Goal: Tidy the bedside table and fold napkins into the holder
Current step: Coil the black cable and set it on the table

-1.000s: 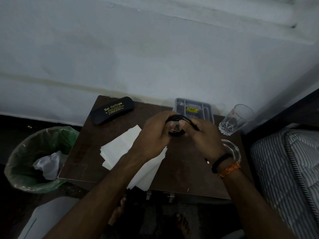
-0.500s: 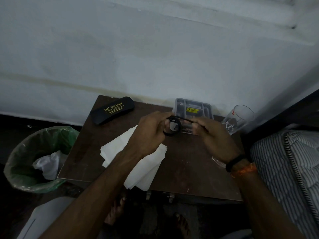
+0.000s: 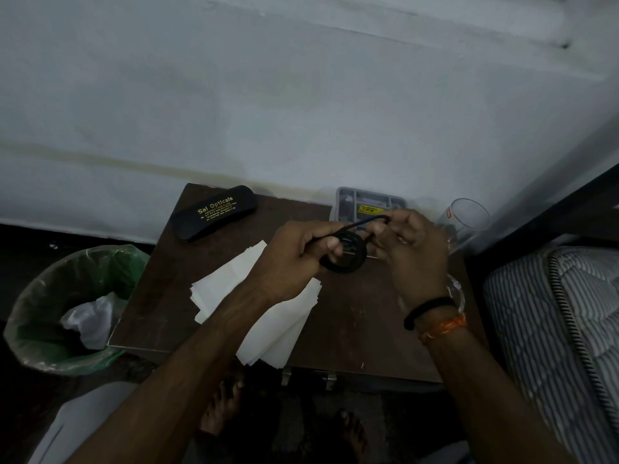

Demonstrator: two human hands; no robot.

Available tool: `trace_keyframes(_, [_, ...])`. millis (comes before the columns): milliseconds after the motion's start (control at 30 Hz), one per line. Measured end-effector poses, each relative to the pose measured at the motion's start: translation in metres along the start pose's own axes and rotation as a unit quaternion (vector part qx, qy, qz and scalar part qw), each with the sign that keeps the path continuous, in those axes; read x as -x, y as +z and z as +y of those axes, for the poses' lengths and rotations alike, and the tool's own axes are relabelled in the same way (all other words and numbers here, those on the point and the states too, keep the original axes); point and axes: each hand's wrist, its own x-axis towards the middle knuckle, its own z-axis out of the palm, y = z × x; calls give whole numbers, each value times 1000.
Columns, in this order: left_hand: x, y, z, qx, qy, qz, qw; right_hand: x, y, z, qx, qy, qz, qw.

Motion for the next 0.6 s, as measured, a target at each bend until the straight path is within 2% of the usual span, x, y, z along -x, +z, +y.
trace_keyframes(100, [0,4,-2,6,5,-1,1000,1,4,2,-57,38,59,996])
trace_keyframes(167, [1,7,-3,9,14,2,1000,0,5,2,-85,65,63,992])
trace_keyframes(333, [-1,4,-8,-38,39,36,998,3,1,1,-139,157,-34,977])
trace_keyframes(500, [0,2,-11,-88,56,69,992,8,3,-2,-68,192,-165,965])
trace_keyframes(600, [0,1,-12,-147,63,68,985,7,9,-7,-105,250,-155,950])
